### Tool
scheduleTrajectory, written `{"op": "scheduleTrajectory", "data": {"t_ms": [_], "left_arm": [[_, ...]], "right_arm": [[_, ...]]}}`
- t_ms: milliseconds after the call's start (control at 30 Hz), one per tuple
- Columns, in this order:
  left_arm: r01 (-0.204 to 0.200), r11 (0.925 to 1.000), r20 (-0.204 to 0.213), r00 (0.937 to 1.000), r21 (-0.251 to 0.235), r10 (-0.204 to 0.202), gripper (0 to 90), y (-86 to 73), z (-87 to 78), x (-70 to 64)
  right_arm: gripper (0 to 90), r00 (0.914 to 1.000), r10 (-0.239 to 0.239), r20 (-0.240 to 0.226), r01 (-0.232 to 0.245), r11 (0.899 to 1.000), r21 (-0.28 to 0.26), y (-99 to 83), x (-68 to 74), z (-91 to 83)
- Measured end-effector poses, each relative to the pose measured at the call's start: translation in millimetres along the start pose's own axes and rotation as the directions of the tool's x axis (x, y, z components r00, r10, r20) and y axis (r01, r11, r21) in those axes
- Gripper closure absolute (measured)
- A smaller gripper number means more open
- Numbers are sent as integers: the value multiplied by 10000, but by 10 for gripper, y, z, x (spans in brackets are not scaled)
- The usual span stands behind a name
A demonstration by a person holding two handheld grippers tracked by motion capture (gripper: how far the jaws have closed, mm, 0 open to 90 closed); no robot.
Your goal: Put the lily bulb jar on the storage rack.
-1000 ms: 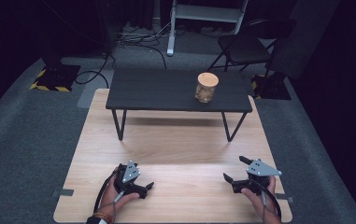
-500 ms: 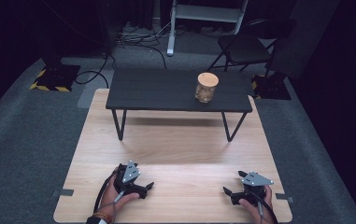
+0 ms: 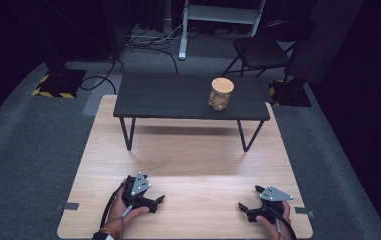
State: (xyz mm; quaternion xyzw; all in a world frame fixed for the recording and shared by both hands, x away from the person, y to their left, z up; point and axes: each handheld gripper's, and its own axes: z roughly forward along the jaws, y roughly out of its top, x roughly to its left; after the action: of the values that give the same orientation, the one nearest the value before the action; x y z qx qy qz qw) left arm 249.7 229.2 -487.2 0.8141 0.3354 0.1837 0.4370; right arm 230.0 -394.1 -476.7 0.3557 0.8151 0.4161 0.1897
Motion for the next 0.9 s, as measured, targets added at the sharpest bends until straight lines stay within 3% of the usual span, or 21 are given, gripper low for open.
{"op": "scheduleTrajectory", "data": {"t_ms": [900], "left_arm": [[-2, 10000, 1, 10000, 2, 2, 8, 0, 0, 0]], "right_arm": [[0, 9999, -53, -122, 52, 9999, -147, -35, -25, 7]]}}
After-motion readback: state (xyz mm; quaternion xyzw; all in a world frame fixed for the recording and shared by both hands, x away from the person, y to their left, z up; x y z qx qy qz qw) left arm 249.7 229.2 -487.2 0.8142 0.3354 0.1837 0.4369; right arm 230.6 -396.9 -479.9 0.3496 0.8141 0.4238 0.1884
